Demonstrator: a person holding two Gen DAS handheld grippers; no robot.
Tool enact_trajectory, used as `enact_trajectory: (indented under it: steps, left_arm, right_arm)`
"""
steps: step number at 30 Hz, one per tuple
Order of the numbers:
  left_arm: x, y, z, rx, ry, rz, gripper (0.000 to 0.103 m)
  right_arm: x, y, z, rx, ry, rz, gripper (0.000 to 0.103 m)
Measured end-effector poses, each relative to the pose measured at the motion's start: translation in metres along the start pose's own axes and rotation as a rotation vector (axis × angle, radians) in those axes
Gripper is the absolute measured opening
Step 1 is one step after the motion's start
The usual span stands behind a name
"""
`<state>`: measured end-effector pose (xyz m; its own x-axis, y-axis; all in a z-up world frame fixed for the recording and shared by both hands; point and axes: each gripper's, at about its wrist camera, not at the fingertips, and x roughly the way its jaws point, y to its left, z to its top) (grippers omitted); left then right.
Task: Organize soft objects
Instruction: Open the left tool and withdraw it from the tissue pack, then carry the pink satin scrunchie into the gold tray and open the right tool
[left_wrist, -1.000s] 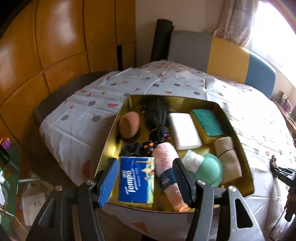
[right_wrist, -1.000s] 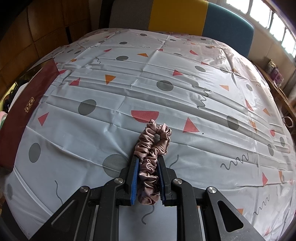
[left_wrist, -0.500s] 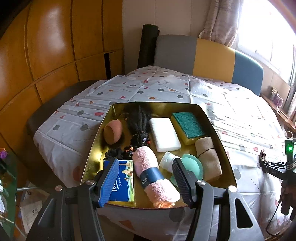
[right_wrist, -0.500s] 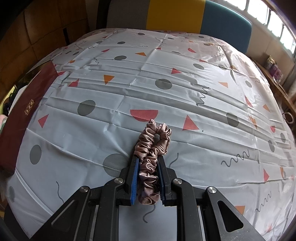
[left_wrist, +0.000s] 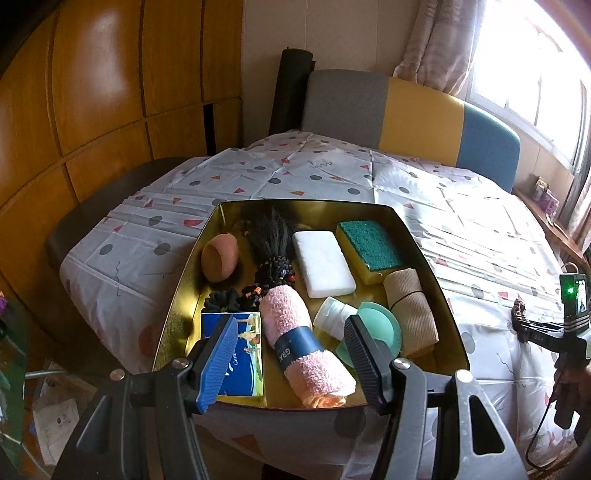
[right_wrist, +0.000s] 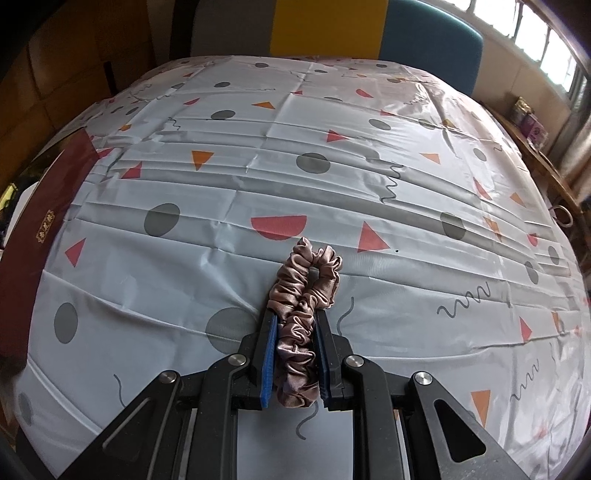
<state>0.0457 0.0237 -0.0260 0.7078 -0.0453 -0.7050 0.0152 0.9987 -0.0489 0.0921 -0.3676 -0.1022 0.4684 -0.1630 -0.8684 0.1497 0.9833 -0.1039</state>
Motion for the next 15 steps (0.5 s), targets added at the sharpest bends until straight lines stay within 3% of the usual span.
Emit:
enact_trajectory:
  steps: [9,15]
  left_arm:
    - [-0.005,0.016,-0.001,-0.034,-0.014,0.001,0.061]
    - [-0.005,0.027,-0.003,-0.055,-0.016,0.015,0.061]
  right_arm:
    - [-0.002,0.005,0.002,0.053,0.016,-0.047,0.015]
    - [-0.018,0.011,0.009,0.106,-0.028,0.014,0.015]
